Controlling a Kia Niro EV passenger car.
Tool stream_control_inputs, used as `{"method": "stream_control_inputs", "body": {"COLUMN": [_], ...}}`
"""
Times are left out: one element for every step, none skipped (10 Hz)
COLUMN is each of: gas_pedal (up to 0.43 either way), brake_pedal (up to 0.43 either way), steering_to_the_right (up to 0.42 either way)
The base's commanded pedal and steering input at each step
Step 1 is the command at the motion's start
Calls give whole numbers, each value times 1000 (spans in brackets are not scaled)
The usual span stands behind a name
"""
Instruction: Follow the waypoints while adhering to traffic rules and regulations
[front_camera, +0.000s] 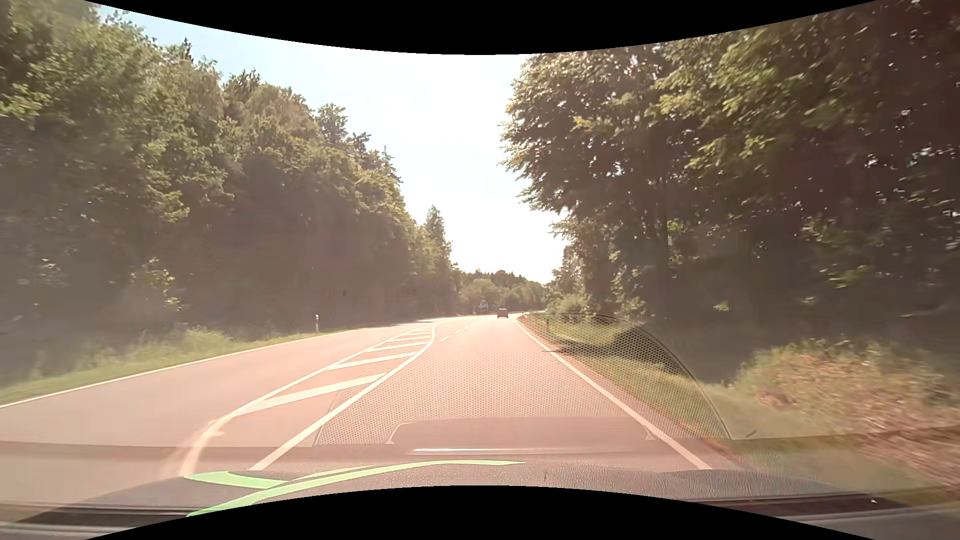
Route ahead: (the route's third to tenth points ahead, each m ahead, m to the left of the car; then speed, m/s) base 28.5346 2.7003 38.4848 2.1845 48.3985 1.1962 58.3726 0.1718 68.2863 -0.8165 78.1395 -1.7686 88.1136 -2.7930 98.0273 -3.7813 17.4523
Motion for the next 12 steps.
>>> {"method": "stream_control_inputs", "body": {"gas_pedal": [39, 39, 39, 39, 28, 28, 28, 28, 28, 28, 39, 39], "brake_pedal": [0, 0, 0, 0, 0, 0, 0, 0, 0, 0, 0, 0], "steering_to_the_right": [7, 7, 7, 7, 7, 7, 7, 8, 8, 9, 9, 9]}}
